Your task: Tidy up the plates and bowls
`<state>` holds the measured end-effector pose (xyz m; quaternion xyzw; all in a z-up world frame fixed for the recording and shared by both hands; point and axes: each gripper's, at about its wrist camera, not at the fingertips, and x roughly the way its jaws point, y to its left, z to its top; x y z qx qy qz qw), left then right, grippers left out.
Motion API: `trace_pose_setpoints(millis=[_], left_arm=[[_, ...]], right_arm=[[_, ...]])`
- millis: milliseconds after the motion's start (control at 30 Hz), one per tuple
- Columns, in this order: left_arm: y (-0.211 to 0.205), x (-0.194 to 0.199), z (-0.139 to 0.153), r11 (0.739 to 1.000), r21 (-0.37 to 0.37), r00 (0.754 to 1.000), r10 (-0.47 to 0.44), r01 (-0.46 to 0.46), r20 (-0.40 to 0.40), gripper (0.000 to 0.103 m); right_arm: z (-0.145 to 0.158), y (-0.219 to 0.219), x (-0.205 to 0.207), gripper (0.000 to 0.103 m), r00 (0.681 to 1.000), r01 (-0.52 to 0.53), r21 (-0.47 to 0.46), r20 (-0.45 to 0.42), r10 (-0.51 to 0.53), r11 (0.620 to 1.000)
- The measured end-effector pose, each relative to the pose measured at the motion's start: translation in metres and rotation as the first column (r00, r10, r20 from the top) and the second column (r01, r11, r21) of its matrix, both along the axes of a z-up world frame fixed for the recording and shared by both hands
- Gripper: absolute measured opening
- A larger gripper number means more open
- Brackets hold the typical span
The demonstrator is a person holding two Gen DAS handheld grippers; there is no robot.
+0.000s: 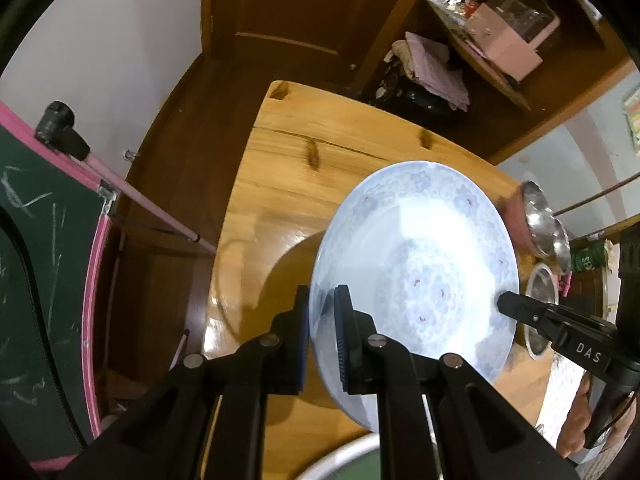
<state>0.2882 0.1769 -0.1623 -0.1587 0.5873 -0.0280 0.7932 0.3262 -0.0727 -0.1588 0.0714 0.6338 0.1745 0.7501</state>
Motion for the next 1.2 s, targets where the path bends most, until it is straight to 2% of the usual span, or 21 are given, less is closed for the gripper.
trace_pose_setpoints(millis=[233,500,700,933,1200], left_arm=[[-0.022,-0.051,0.052,0.999,0.025,0.999,-0.026,0.025,0.048,0.009],[-0.037,-0.114,0.081,0.999,0.04,0.998,-0.035,0.033,0.056,0.009],[-0.051,-0.16,0.084,0.997,0.061,0.998,-0.047,0.044,0.046,0.009],[-0.063,-0.207,0.071,0.997,0.054,0.997,-0.065,0.063,0.031,0.009],[-0.064,-0.235,0.048,0.998,0.043,0.998,-0.056,0.055,0.016,0.009]], right_arm=[[0.047,-0.021,-0.05,0.006,0.998,0.029,0.009,0.048,-0.029,1.0],[0.076,-0.04,-0.111,0.006,0.996,0.025,0.013,0.084,-0.026,1.0],[0.076,-0.049,-0.155,0.006,0.996,0.015,0.017,0.087,-0.016,1.0],[0.065,-0.059,-0.203,0.006,0.996,0.012,0.01,0.084,-0.013,1.0],[0.044,-0.059,-0.234,0.006,0.997,-0.001,0.003,0.077,0.001,1.0]])
